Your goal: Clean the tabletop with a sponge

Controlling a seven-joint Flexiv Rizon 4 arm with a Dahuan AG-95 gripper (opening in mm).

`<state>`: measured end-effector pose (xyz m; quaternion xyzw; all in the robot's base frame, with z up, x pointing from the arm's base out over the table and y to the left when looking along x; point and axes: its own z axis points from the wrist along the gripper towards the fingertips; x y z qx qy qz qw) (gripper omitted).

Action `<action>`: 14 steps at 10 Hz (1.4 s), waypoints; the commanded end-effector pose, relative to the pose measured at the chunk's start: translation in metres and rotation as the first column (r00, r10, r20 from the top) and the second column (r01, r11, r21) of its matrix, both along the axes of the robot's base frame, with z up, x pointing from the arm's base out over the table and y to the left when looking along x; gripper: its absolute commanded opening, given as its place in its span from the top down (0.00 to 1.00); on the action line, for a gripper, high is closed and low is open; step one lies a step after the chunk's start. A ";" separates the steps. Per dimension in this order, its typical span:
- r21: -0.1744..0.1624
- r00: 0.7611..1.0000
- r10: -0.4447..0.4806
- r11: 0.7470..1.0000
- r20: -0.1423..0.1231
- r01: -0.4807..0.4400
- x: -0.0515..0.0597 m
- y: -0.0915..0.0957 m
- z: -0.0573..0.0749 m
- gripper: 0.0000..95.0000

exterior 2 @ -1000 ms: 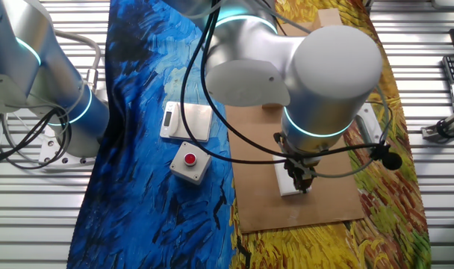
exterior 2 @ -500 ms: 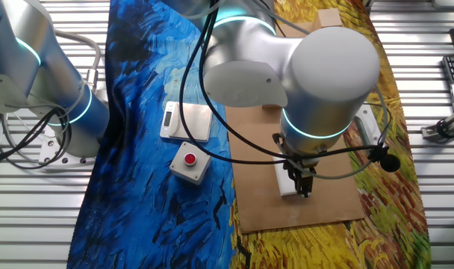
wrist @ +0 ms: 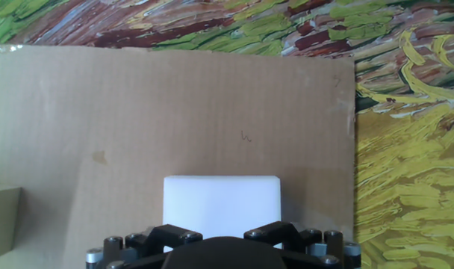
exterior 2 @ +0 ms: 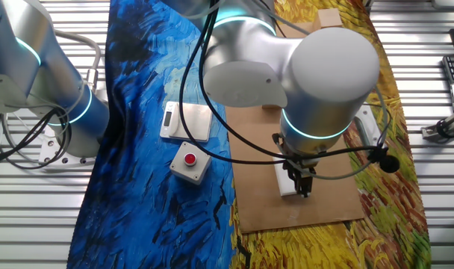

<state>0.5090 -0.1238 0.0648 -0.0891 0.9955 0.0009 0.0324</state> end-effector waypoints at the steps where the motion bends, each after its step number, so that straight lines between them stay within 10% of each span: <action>1: -0.001 1.000 -0.002 1.000 0.001 0.002 0.002 0.002 -0.006 0.00; 14: 0.002 1.000 -0.004 1.000 0.012 0.004 0.005 0.003 -0.025 0.00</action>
